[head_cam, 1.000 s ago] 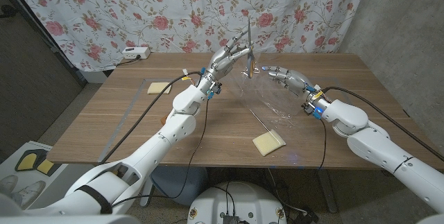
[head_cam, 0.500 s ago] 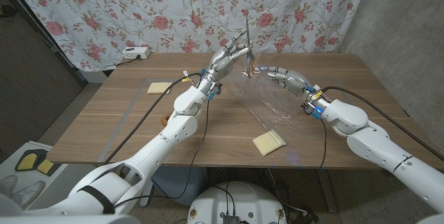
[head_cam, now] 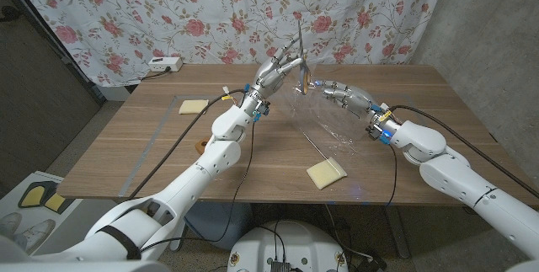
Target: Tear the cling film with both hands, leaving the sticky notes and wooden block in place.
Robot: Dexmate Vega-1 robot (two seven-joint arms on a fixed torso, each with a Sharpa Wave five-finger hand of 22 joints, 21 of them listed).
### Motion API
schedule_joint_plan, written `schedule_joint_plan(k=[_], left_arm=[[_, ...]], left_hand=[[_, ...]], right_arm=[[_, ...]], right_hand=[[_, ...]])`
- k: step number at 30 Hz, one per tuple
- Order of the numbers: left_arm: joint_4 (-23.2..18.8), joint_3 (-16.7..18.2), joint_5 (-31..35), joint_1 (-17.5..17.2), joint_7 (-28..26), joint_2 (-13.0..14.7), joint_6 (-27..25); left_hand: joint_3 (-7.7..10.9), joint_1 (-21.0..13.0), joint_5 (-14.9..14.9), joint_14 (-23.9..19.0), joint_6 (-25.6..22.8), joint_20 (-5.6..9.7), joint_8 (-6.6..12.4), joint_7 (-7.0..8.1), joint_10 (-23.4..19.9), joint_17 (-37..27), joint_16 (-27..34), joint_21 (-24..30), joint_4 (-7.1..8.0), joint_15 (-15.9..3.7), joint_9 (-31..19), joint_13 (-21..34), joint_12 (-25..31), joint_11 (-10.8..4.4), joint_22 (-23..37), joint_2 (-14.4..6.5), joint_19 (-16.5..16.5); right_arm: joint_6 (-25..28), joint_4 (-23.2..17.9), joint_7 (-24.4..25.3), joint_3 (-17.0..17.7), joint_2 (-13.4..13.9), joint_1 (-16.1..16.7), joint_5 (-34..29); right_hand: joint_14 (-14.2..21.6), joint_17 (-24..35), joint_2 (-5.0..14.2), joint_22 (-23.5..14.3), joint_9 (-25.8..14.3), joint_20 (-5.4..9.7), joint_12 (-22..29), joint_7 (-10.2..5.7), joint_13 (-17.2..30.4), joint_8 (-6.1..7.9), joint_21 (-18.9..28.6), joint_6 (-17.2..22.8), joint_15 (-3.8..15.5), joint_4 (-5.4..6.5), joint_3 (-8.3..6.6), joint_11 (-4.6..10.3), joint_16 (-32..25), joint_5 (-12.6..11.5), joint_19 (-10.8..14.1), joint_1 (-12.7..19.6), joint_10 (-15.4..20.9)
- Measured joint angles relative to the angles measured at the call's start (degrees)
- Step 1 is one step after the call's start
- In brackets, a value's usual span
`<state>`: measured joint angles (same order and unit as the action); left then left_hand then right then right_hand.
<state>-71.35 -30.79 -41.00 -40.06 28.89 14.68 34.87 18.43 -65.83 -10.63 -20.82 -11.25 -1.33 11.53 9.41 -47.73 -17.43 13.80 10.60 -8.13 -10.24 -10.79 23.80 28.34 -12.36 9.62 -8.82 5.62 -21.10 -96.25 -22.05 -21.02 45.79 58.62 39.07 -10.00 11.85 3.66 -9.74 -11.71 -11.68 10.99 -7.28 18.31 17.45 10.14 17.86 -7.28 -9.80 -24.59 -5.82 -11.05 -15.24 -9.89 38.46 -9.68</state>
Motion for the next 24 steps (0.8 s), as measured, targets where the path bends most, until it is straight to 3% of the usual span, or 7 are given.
schedule_joint_plan(k=[24], left_arm=[[-1.0, -0.4, -0.4, -0.6, 0.6, -0.2, -1.0]], left_hand=[[0.00, -0.1, 0.1, 0.0, 0.0, 0.00, 0.00, 0.00, 0.0, 0.0, 0.0, 0.0, 0.00, 0.00, 0.0, 0.0, 0.0, 0.00, 0.0, 0.1, 0.0]], right_arm=[[-1.7, 2.8, -5.4, -0.7, -1.4, -1.5, 2.8]], right_hand=[[0.3, 0.0, 1.54, 0.0, 0.0, 0.21, 0.0, -1.75, -0.8, -0.75, 0.2, -0.5, 0.94, -0.32, -1.58, 1.16, 0.0, -0.5, -0.2, 2.6, 0.0]])
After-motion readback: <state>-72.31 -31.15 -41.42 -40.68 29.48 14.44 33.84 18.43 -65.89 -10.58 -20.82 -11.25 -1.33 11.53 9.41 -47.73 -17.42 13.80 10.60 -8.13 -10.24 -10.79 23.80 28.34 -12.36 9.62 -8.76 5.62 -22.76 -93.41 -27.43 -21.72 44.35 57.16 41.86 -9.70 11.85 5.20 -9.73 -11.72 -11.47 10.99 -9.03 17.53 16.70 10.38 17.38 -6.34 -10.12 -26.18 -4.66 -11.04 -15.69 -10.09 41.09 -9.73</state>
